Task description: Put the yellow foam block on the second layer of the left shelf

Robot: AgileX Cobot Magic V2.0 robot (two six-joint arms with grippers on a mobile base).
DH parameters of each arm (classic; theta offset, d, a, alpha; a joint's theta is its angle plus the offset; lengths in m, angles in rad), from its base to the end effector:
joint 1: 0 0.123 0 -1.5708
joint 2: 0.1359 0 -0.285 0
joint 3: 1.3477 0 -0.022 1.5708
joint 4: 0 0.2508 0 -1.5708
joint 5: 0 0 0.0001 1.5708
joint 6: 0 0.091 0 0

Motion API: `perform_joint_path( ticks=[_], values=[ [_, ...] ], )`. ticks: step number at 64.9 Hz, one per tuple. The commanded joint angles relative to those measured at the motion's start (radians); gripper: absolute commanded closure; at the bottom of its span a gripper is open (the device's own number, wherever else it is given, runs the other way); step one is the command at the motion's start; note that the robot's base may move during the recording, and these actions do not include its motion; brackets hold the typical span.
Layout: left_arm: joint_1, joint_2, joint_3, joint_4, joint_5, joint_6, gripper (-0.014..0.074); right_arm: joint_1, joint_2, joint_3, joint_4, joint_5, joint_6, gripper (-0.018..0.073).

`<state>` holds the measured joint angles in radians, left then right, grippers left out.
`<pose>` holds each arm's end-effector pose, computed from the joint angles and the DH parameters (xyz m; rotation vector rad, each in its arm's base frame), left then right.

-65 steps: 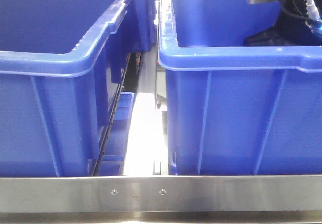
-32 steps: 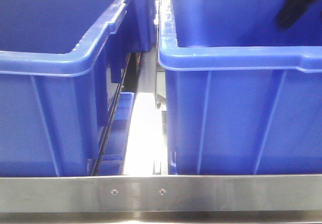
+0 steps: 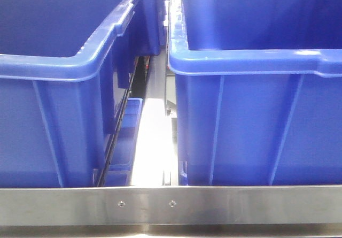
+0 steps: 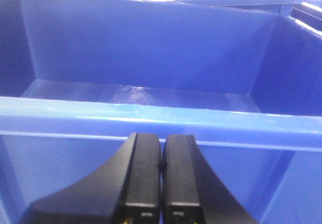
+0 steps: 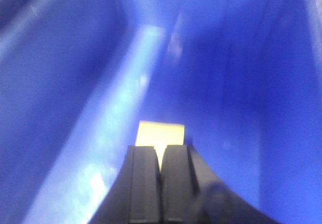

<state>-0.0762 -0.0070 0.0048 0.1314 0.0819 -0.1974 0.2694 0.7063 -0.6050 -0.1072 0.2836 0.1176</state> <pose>0.0561 -0.0033 0.2046 -0.0008 1.5635 -0.1040 0.1437 0.0368 0.3275 -0.2170 1.8576 0.1683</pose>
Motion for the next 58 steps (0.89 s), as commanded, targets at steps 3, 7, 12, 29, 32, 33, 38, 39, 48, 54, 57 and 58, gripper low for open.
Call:
perform_joint_path(
  ticks=[3,7,12,29,32,33,38,39,48,54,57,58],
  values=[
    [-0.005,0.007,0.026,-0.007,-0.088,-0.004,0.0460,0.000,-0.018,-0.025,-0.011,-0.083,-0.012,0.0504],
    [-0.005,0.007,0.026,-0.007,-0.088,-0.004,0.0460,0.000,-0.018,-0.025,-0.011,-0.075,-0.012,0.0504],
    [-0.005,0.007,0.026,-0.007,-0.088,-0.004,0.0460,0.000,-0.018,-0.025,-0.011,-0.067,-0.012,0.0504],
    [-0.005,0.007,0.026,-0.007,-0.088,-0.004,0.0460,0.003,-0.018,-0.024,-0.011,-0.067,-0.012,0.0504],
    [-0.005,0.007,0.026,-0.007,-0.088,-0.004,0.0460,0.003,-0.023,-0.022,-0.018,-0.072,-0.012,0.0504],
    [-0.005,0.007,0.026,-0.007,-0.088,-0.004,0.0460,0.003,-0.029,-0.021,-0.021,-0.072,-0.012,0.0504],
    [-0.005,0.007,0.026,-0.007,-0.088,-0.004,0.0460,-0.021,-0.056,0.007,-0.026,-0.094,-0.012,0.0504],
    [-0.005,0.007,0.026,-0.007,-0.088,-0.004,0.0460,-0.030,-0.063,0.014,-0.025,-0.104,-0.012,0.0504],
    [-0.005,0.007,0.026,-0.007,-0.088,-0.004,0.0460,-0.157,-0.178,0.137,-0.025,-0.202,-0.012,0.0504],
    [-0.005,0.007,0.026,-0.007,-0.088,-0.004,0.0460,-0.222,-0.278,0.230,-0.025,-0.267,-0.012,0.0504],
    [-0.005,0.007,0.026,-0.007,-0.088,-0.004,0.0460,-0.245,-0.334,0.295,-0.025,-0.290,-0.012,0.0504],
    [-0.005,0.007,0.026,-0.007,-0.088,-0.004,0.0460,-0.249,-0.351,0.312,-0.025,-0.295,-0.012,0.0504]
  ],
)
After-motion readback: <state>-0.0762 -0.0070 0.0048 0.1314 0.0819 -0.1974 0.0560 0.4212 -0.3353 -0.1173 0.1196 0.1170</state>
